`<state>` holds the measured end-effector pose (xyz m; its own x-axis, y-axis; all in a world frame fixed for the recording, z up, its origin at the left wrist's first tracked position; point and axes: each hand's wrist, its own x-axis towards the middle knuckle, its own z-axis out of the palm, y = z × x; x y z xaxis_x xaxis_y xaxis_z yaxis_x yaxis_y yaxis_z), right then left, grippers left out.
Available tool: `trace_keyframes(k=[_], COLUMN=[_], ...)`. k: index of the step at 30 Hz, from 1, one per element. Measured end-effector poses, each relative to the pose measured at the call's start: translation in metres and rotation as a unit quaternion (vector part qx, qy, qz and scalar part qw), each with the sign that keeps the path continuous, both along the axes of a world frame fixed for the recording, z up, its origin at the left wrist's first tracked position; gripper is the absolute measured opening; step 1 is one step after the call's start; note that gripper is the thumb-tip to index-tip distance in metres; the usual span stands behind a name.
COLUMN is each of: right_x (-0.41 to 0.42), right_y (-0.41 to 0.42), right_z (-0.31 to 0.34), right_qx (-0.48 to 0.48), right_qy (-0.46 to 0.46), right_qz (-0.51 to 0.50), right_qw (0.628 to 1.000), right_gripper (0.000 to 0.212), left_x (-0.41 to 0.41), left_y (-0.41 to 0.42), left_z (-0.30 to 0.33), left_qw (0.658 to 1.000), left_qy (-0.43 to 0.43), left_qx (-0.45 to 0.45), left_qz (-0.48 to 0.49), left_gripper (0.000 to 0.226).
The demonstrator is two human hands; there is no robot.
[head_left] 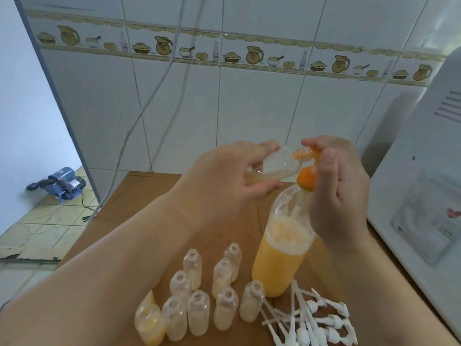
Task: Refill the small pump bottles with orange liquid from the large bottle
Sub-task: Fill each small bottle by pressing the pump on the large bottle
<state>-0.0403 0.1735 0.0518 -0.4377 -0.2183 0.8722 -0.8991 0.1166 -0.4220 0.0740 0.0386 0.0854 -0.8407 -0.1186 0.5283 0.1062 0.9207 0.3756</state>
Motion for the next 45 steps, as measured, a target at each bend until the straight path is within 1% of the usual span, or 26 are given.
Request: trace_keyframes(k=[4, 8, 11, 13, 17, 19, 21, 24, 27, 30, 34, 37, 42, 45], right_x=[0.001, -0.004, -0.002, 0.000, 0.000, -0.002, 0.000, 0.000, 0.004, 0.007, 0.003, 0.005, 0.010, 0.007], right_y=[-0.006, -0.011, -0.007, -0.002, -0.001, -0.003, -0.003, -0.001, -0.001, -0.003, -0.002, 0.000, 0.000, -0.002], right_z=[-0.014, -0.017, -0.006, -0.002, -0.012, -0.018, -0.018, -0.007, -0.002, -0.009, -0.017, -0.012, -0.005, -0.015], right_qx=[-0.036, 0.002, 0.009, -0.007, -0.034, -0.028, -0.009, 0.020, -0.004, -0.022, 0.020, 0.044, 0.000, 0.007], right_qy=[0.031, 0.013, -0.003, 0.005, 0.038, 0.033, 0.015, -0.003, -0.010, 0.021, 0.010, 0.007, 0.005, 0.021], right_qz=[-0.019, -0.023, -0.011, -0.007, -0.014, -0.019, -0.017, -0.001, 0.001, -0.024, -0.032, -0.032, -0.035, -0.037], right_qw=[0.999, 1.000, 1.000, 1.000, 0.999, 0.999, 1.000, 1.000, 1.000, 0.999, 0.999, 0.998, 0.999, 0.999], right_gripper=[0.045, 0.040, 0.043, 0.044, 0.038, 0.037, 0.039, 0.045, 0.044, 0.040, 0.041, 0.044, 0.043, 0.041], left_x=[0.000, -0.002, -0.002, 0.000, -0.002, -0.003, -0.002, 0.002, 0.005, 0.005, 0.004, 0.003, 0.005, 0.003], left_y=[0.002, 0.000, 0.000, 0.001, 0.006, 0.006, 0.005, 0.000, 0.001, 0.005, 0.007, 0.006, 0.005, 0.006], left_z=[-0.010, -0.013, -0.003, 0.000, -0.008, -0.013, -0.013, -0.004, 0.001, -0.007, -0.012, -0.004, -0.003, -0.010], left_qw=[1.000, 1.000, 1.000, 1.000, 1.000, 0.999, 0.999, 1.000, 1.000, 1.000, 0.999, 0.998, 0.999, 0.999], left_qy=[-0.012, -0.027, -0.009, 0.003, -0.004, -0.012, -0.026, -0.010, 0.008, 0.001, -0.017, -0.004, 0.019, 0.006], left_qx=[-0.005, 0.001, -0.008, -0.019, -0.019, -0.033, -0.028, -0.025, -0.020, -0.007, -0.037, -0.057, -0.045, -0.041], left_qz=[-0.002, 0.011, 0.009, 0.008, -0.003, 0.007, 0.010, 0.006, 0.008, -0.004, 0.013, 0.013, 0.005, 0.006], left_gripper=[0.056, 0.058, 0.057, 0.058, 0.058, 0.058, 0.058, 0.058, 0.060, 0.058, 0.058, 0.058, 0.059, 0.059])
